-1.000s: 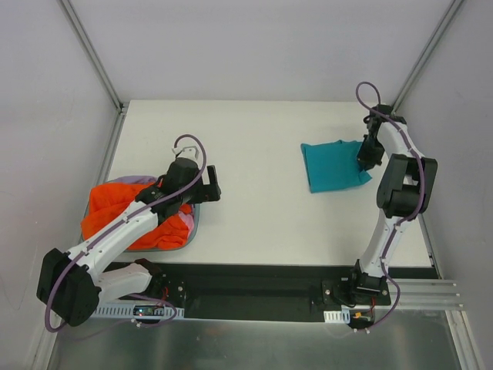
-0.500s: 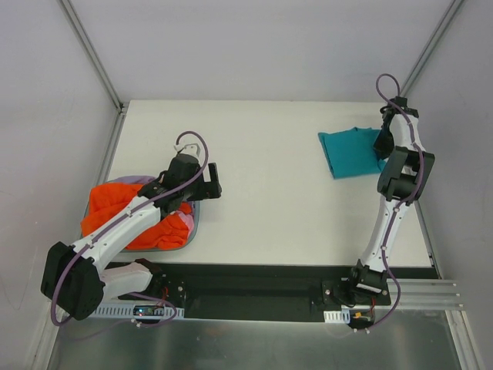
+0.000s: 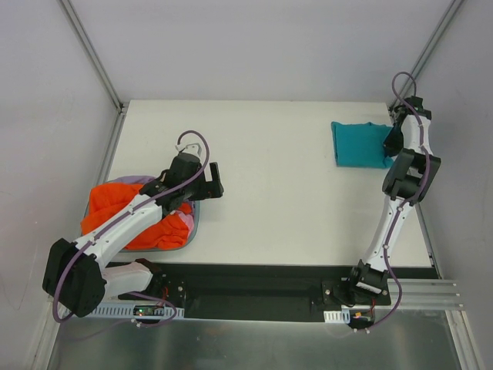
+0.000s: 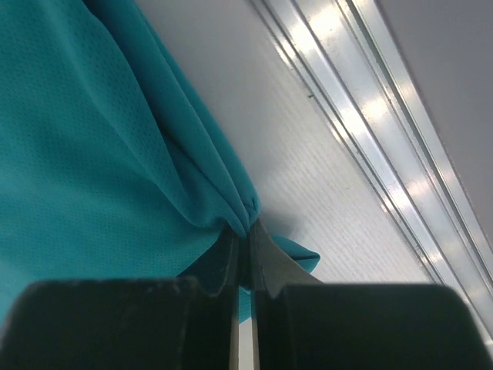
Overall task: Fold and stack the t-shirts
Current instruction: Put the neatly folded tshirt into the corner of the board with the right arm
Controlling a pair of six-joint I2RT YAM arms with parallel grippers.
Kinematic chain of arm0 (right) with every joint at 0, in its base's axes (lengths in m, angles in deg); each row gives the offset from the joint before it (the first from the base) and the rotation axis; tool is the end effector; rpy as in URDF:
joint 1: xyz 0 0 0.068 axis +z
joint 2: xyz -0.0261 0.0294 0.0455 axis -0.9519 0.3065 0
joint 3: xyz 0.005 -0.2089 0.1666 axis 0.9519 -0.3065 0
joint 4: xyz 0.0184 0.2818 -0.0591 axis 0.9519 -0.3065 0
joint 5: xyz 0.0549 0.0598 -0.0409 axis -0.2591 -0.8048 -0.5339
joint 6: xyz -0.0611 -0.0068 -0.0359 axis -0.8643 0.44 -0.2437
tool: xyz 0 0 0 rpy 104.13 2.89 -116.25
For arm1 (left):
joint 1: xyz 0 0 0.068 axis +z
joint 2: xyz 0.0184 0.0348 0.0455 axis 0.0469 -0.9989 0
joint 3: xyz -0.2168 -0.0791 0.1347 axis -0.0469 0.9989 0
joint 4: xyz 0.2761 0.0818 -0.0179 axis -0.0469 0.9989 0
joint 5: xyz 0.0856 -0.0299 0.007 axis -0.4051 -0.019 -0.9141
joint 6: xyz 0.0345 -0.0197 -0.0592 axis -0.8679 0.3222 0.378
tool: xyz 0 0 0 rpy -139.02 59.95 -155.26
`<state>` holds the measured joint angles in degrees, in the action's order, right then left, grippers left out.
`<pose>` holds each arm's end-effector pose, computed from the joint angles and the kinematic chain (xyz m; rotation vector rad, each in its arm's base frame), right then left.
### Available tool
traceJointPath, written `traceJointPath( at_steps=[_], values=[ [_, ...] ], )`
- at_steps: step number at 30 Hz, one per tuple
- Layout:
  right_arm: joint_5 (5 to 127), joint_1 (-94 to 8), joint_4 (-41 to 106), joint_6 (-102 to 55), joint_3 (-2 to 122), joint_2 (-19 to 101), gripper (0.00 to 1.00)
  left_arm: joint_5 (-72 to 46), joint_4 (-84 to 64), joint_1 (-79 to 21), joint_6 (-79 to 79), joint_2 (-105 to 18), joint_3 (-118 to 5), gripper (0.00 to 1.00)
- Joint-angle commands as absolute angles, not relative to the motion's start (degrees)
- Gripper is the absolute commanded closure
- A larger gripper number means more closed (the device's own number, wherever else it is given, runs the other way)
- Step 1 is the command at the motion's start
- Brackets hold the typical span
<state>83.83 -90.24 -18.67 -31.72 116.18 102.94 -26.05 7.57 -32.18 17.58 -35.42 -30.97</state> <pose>0.5348 -0.1860 0.1564 0.4514 2.6516 -0.3537 0.2663 -0.1451 0.2336 -0.0425 2.2372 -0.4777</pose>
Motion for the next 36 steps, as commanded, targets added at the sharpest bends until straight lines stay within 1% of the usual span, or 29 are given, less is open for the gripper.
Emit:
traceJointPath(
  at_steps=[1, 2, 4, 9, 14, 15, 16, 18, 19, 21, 22, 27, 31, 34, 35, 36],
  values=[
    [80.54, -91.66, -18.41, -30.77, 116.56, 101.51, 0.96, -25.3, 7.05, -31.51, 18.33, -35.1, -32.76, 0.01],
    [79.84, -91.66, -18.23, -31.03, 116.47, 101.42, 0.93, -25.21, 7.05, -31.51, 18.33, -34.93, -32.76, 0.01],
    [78.87, -91.66, -17.62, -31.74, 116.12, 101.33, 0.92, -25.12, 7.05, -31.51, 18.51, -34.75, -32.68, 0.01],
    [76.5, -91.66, -17.44, -33.84, 117.08, 101.77, 0.86, -24.86, 7.22, -31.51, 18.69, -34.04, -32.5, 0.01],
    [78.86, -91.66, -17.62, -35.08, 116.65, 101.08, 0.75, -24.42, 7.31, -31.51, 19.12, -32.99, -32.41, 0.01],
    [79.39, -91.66, -17.53, -35.34, 116.3, 100.55, 0.71, -24.33, 7.4, -31.51, 19.21, -32.82, -32.41, 0.01],
    [80.01, -91.66, -17.44, -35.52, 116.03, 100.28, 0.56, -24.33, 7.49, -31.51, 19.39, -32.21, -32.32, 0.01],
    [80.97, -91.66, -17.44, -35.95, 115.77, 98.79, 0.36, -23.98, 7.49, -31.51, 19.39, -31.5, -32.41, 0.0],
    [81.5, -91.66, -17.44, -36.22, 116.03, 98.18, 0.18, -23.98, 7.49, -31.51, 19.13, -30.89, -32.5, 0.01],
    [81.86, -91.66, -18.05, -36.83, 116.82, 96.25, 0.01, -23.89, 7.57, -31.51, 18.86, -30.27, -33.11, 0.01],
    [81.86, -91.66, -18.23, -36.92, 116.65, 95.37, 0.03, -23.89, 7.66, -31.51, 18.86, -29.48, -33.29, 0.01],
    [79.58, -91.49, -17.88, -37.01, 113.49, 88.16, 0.03, -24.24, 7.57, -31.51, 18.95, -26.84, -33.38, 0.01],
    [78.44, -90.87, -17.09, -36.93, 108.05, 80.26, 0.03, -23.63, 7.92, -31.51, 19.12, -24.21, -32.94, 0.01],
    [75.98, -89.82, -15.51, -35.79, 100.76, 72.79, 0.03, -23.37, 8.01, -31.51, 19.83, -22.37, -31.97, 0.01],
    [75.71, -89.04, -14.37, -35.52, 95.43, 68.42, 0.03, -23.28, 8.01, -31.51, 20.09, -22.09, -31.28, 0.01],
    [75.62, -88.33, -12.36, -35.52, 93.11, 66.37, 0.03, -23.28, 8.01, -31.51, 20.35, -21.83, -30.83, 0.01]
  ],
)
